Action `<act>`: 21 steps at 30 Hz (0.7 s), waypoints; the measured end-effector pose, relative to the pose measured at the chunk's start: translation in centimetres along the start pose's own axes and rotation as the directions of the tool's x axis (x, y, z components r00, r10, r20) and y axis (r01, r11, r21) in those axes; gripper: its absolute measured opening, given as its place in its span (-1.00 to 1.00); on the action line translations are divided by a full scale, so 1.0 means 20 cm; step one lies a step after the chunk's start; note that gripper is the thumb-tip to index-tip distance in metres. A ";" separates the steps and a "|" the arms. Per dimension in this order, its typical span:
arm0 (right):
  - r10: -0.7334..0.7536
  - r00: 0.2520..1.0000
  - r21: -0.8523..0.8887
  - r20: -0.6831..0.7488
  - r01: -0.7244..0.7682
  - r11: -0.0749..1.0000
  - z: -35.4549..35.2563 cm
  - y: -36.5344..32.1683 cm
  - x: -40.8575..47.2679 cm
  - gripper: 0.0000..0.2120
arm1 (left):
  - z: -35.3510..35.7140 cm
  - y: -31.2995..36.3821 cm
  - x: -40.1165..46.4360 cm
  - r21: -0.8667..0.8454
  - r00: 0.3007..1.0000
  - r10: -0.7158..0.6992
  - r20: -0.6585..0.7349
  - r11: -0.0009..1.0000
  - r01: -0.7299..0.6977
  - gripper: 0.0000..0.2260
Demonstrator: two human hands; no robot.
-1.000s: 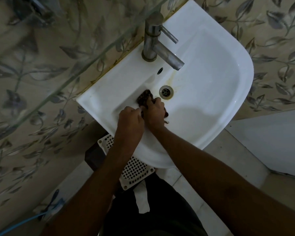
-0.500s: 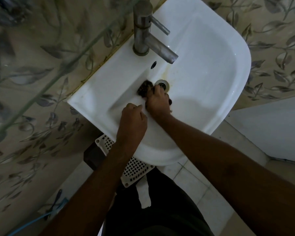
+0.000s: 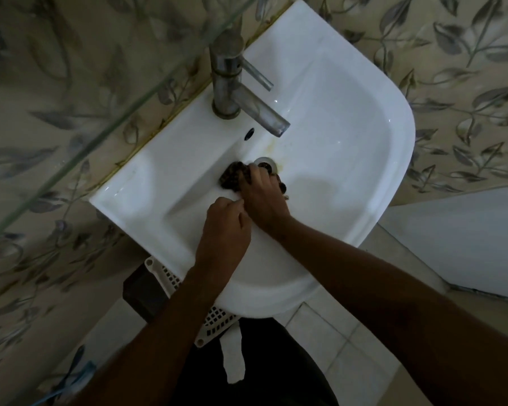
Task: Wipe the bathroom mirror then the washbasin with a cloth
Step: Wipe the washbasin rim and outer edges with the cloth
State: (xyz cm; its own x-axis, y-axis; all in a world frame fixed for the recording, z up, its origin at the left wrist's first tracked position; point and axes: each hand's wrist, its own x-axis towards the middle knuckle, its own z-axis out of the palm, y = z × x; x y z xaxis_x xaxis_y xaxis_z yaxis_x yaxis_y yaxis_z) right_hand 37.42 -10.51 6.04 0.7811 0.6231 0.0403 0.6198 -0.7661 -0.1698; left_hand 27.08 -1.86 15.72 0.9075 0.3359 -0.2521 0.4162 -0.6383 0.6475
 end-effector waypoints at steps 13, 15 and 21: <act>-0.150 0.989 -0.044 -0.013 0.150 0.988 -0.10 0.35 0.08 -0.59 | 0.09 0.31 0.24 -0.073 0.999 0.042 -0.030 0.996 -0.044 -0.66; -0.094 0.993 -0.180 -0.068 0.080 0.980 -0.14 0.52 0.23 -0.60 | 0.08 0.30 0.23 -0.065 0.998 0.056 -0.020 0.996 -0.057 -0.68; 0.116 0.957 -0.440 -0.266 -0.228 0.869 -0.40 0.83 0.60 -0.59 | 0.10 0.20 0.13 -0.102 1.000 -0.008 -0.004 0.995 0.008 -0.75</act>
State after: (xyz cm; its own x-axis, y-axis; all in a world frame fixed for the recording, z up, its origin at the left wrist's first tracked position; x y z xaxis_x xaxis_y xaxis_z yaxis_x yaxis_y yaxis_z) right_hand 57.68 -16.95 11.58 0.8396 0.4651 0.2805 0.3933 -0.8768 0.2766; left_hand 31.25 -4.86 16.23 0.9038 0.3442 -0.2542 0.4152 -0.5619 0.7155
